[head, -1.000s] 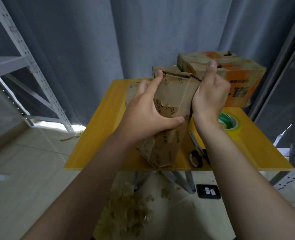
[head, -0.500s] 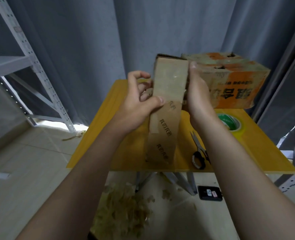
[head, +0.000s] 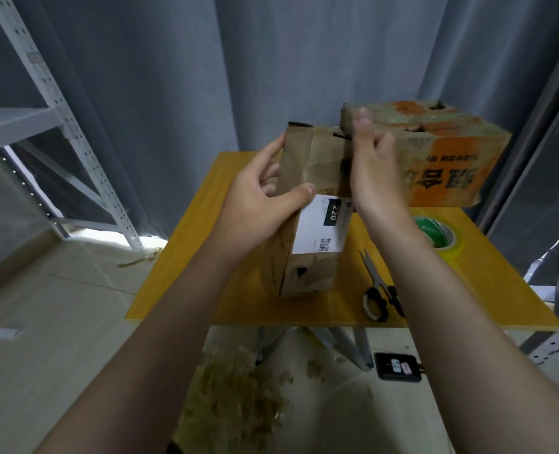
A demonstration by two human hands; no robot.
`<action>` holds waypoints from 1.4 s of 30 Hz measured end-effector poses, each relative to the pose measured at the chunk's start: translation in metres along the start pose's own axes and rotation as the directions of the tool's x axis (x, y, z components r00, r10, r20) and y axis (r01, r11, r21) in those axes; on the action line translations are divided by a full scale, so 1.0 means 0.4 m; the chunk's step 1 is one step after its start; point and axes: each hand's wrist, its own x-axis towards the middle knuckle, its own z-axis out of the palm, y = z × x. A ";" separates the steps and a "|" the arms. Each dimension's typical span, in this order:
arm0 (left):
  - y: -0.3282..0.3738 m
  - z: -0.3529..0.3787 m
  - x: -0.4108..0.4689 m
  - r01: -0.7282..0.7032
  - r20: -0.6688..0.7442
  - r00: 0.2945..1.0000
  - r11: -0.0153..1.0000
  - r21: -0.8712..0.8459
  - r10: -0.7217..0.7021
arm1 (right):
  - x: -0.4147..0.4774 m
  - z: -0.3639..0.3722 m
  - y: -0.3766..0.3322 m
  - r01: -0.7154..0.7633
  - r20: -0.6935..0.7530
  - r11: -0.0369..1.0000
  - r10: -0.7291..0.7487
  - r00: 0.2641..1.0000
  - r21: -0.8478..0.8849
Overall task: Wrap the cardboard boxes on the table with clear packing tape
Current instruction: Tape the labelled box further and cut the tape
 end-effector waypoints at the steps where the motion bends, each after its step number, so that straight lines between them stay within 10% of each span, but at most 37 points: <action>1: 0.003 0.002 0.000 -0.002 0.000 1.000 1.000 -0.004 0.002 | -0.003 0.005 0.000 0.017 0.014 0.999 -0.017 1.000 -0.033; 6: 0.014 -0.006 -0.003 0.006 0.039 0.999 1.000 -0.013 -0.005 | -0.022 0.015 0.033 0.183 -0.059 0.951 -0.203 0.977 -0.248; 12: 0.000 -0.048 0.001 0.092 0.034 0.995 0.995 -0.033 -0.091 | -0.006 -0.009 0.049 0.287 -0.121 0.956 -0.293 0.948 -0.064; 20: 0.000 -0.080 0.018 0.096 0.044 0.994 0.995 0.001 -0.096 | -0.016 -0.007 0.035 -0.117 0.239 0.986 0.086 0.967 0.118; 31: -0.062 -0.142 0.016 0.319 0.232 0.883 0.885 0.340 -0.408 | 0.017 -0.025 0.079 -0.190 0.065 0.942 0.179 0.982 0.276; 39: -0.036 -0.129 -0.007 0.487 0.192 0.827 0.844 0.222 -0.528 | -0.013 -0.019 0.081 -0.275 0.495 0.945 0.328 0.805 -0.178; 42: -0.003 -0.135 -0.010 0.335 -0.035 0.938 0.878 0.341 -0.345 | -0.012 -0.015 0.072 -0.259 0.603 0.955 0.293 0.742 -0.145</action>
